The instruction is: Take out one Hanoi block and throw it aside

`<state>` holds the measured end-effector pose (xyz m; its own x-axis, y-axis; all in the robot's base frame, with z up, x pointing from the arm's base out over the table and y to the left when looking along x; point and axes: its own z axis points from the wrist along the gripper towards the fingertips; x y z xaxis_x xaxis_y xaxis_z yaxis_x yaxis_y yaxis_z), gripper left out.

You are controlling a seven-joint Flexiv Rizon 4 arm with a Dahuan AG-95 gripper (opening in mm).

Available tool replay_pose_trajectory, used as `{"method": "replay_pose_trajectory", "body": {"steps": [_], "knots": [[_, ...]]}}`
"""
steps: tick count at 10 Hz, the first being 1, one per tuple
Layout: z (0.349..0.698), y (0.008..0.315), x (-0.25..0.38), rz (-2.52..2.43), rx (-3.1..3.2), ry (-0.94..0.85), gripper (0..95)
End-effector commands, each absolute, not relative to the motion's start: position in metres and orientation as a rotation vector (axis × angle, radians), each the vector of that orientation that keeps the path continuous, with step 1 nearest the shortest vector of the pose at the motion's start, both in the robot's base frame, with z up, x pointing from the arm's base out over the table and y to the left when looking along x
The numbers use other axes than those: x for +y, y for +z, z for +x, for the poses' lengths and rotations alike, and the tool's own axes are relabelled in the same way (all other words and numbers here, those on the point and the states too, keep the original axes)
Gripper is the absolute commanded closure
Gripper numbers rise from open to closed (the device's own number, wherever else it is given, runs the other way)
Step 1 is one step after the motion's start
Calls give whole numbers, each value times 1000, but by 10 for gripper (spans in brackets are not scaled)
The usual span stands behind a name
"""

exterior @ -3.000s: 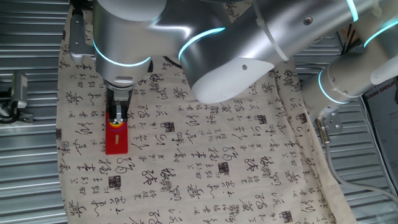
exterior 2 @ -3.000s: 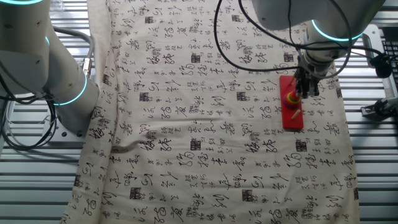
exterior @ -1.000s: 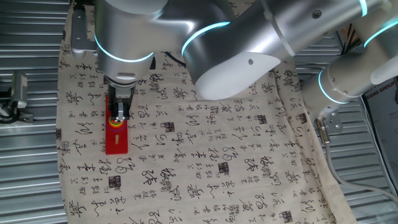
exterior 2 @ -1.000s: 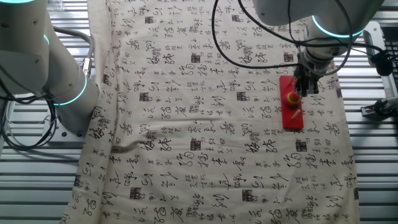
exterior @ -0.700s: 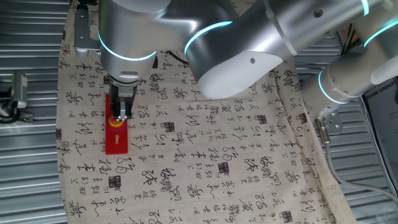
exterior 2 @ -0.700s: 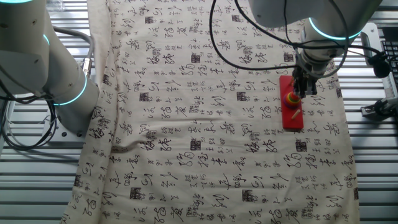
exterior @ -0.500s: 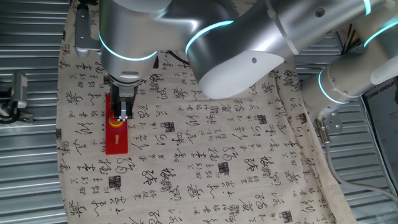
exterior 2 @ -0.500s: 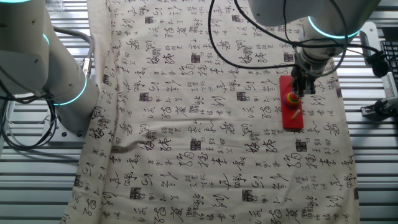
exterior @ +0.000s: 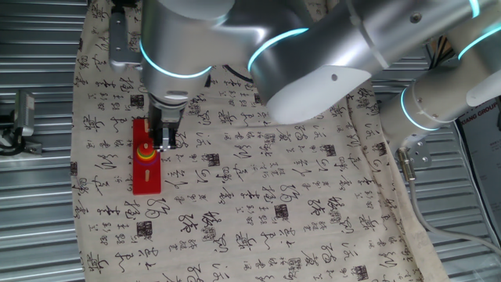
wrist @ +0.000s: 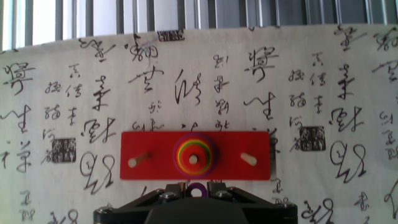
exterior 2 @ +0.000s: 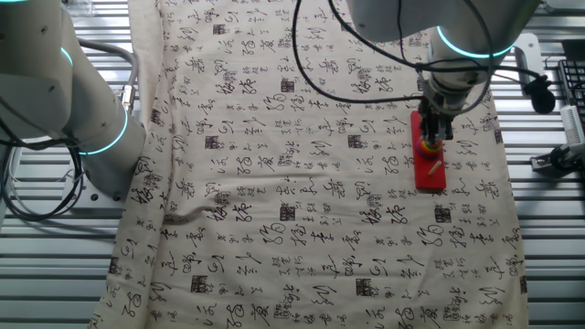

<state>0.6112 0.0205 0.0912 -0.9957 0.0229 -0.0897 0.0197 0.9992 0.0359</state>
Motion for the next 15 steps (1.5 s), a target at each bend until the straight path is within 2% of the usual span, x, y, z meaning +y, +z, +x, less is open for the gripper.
{"method": "replay_pose_trajectory", "body": {"steps": [1, 6, 15], "knots": [[607, 92, 20, 35, 3048, 53, 950], [593, 91, 22, 52, 3040, 41, 950], [589, 92, 20, 71, 3038, 45, 950]]}}
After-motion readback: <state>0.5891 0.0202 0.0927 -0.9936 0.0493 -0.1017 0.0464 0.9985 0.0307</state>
